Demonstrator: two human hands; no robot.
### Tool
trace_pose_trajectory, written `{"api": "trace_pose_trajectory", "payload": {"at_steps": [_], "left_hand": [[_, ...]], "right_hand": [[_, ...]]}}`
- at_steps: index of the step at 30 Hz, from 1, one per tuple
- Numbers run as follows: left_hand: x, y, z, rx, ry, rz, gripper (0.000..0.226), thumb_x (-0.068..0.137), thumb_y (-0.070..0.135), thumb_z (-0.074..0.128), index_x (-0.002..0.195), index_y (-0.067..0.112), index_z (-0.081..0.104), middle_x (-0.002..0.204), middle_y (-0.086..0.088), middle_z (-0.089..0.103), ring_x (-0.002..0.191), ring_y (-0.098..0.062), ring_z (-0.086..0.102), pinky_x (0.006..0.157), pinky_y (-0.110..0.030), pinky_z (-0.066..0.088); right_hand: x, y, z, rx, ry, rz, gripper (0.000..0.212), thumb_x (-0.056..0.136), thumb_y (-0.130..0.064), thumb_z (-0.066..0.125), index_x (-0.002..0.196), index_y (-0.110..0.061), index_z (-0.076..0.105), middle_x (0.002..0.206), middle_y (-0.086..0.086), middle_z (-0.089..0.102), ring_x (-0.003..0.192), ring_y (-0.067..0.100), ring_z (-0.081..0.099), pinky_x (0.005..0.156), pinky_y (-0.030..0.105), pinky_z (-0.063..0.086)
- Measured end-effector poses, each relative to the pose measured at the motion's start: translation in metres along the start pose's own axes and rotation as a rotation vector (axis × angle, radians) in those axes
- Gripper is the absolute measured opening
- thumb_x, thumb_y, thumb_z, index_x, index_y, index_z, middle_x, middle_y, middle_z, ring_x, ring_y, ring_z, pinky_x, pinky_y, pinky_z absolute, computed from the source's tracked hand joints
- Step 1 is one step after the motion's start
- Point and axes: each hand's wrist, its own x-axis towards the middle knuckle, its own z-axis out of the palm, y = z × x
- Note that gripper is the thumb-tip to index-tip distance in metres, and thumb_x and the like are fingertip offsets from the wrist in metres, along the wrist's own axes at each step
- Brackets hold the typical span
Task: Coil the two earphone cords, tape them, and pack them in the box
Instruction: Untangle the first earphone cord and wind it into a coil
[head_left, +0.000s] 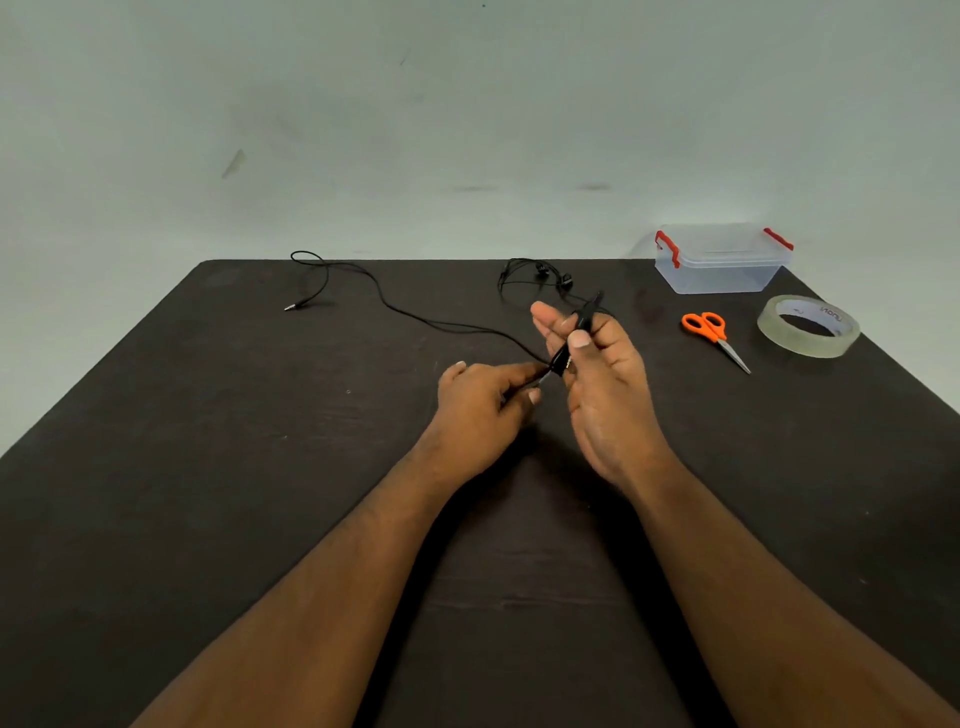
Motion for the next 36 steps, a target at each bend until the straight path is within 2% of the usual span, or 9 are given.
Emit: {"api": "trace_pose_trajectory", "payload": {"at_steps": [2, 6, 11, 15, 18, 21, 25, 31, 36], "left_hand": [[-0.003, 0.001, 0.003, -0.080, -0.028, -0.037, 0.031, 0.092, 0.022, 0.059, 0.123, 0.023, 0.063, 0.089, 0.009, 0.073, 0.078, -0.002, 0.066, 0.100, -0.046, 0.043], [-0.004, 0.005, 0.003, -0.107, -0.013, -0.106, 0.028, 0.091, 0.023, 0.063, 0.118, 0.019, 0.067, 0.094, 0.001, 0.073, 0.062, 0.004, 0.053, 0.069, -0.020, 0.050], [-0.005, 0.005, -0.003, 0.084, 0.116, -0.042, 0.011, 0.089, 0.019, 0.061, 0.093, 0.022, 0.070, 0.075, 0.004, 0.058, 0.068, -0.010, 0.054, 0.061, -0.029, 0.047], [-0.004, 0.007, -0.005, 0.202, 0.141, -0.012, 0.011, 0.090, 0.018, 0.060, 0.093, 0.021, 0.069, 0.080, 0.008, 0.055, 0.072, -0.009, 0.054, 0.062, -0.023, 0.044], [-0.004, 0.006, -0.008, 0.180, 0.166, -0.006, 0.009, 0.085, 0.024, 0.070, 0.094, 0.022, 0.072, 0.082, 0.012, 0.053, 0.072, -0.004, 0.051, 0.063, -0.016, 0.039], [-0.003, 0.004, -0.011, 0.129, 0.117, -0.060, 0.011, 0.079, 0.029, 0.075, 0.084, 0.021, 0.070, 0.082, 0.009, 0.056, 0.074, -0.006, 0.053, 0.064, -0.021, 0.043], [-0.003, -0.003, -0.017, 0.123, 0.043, -0.157, 0.019, 0.081, 0.039, 0.072, 0.084, 0.021, 0.068, 0.087, 0.006, 0.058, 0.081, -0.008, 0.055, 0.071, -0.027, 0.049], [-0.003, -0.004, -0.015, 0.194, 0.241, -0.094, 0.063, 0.085, 0.062, 0.054, 0.136, 0.025, 0.049, 0.131, 0.000, 0.048, 0.119, -0.018, 0.043, 0.095, -0.034, 0.040], [0.001, 0.005, -0.022, 0.177, 0.527, 0.178, 0.058, 0.094, 0.031, 0.059, 0.145, 0.023, 0.034, 0.153, -0.009, 0.030, 0.140, -0.023, 0.028, 0.107, -0.038, 0.028]], "right_hand": [[-0.002, 0.002, 0.000, -0.223, -0.012, -0.068, 0.021, 0.101, -0.003, 0.036, 0.101, -0.013, 0.054, 0.128, 0.005, 0.061, 0.123, 0.012, 0.054, 0.103, 0.025, 0.041], [-0.004, 0.001, -0.001, -0.587, -0.070, -0.164, 0.017, 0.099, -0.003, 0.041, 0.103, -0.012, 0.054, 0.126, -0.005, 0.060, 0.098, -0.009, 0.059, 0.076, 0.006, 0.045], [-0.001, 0.012, -0.006, -0.838, -0.139, -0.205, 0.014, 0.098, -0.006, 0.047, 0.093, -0.019, 0.050, 0.105, 0.006, 0.068, 0.098, 0.016, 0.065, 0.076, 0.033, 0.054], [0.002, 0.018, -0.008, -0.942, -0.098, -0.221, 0.008, 0.097, -0.010, 0.050, 0.091, -0.008, 0.056, 0.087, 0.009, 0.066, 0.080, 0.025, 0.064, 0.067, 0.039, 0.050], [0.003, 0.016, -0.008, -0.865, -0.016, -0.138, 0.011, 0.096, -0.009, 0.051, 0.089, -0.007, 0.059, 0.090, 0.009, 0.069, 0.082, 0.021, 0.067, 0.068, 0.035, 0.054], [0.005, 0.008, -0.004, -0.417, 0.108, 0.061, 0.016, 0.098, -0.005, 0.046, 0.095, -0.007, 0.061, 0.096, 0.007, 0.070, 0.082, 0.014, 0.070, 0.071, 0.026, 0.056], [0.009, 0.000, -0.012, -0.088, 0.153, 0.076, 0.022, 0.100, -0.007, 0.042, 0.090, -0.010, 0.061, 0.076, 0.004, 0.063, 0.067, 0.015, 0.058, 0.065, 0.026, 0.051], [0.009, 0.000, -0.013, -0.074, 0.057, 0.104, 0.025, 0.100, -0.007, 0.041, 0.087, -0.011, 0.062, 0.067, 0.001, 0.053, 0.060, 0.010, 0.044, 0.057, 0.024, 0.039], [0.004, 0.000, -0.012, -0.209, -0.138, 0.135, 0.022, 0.100, -0.010, 0.044, 0.090, -0.009, 0.064, 0.068, 0.002, 0.056, 0.064, 0.014, 0.048, 0.058, 0.023, 0.042]]}}
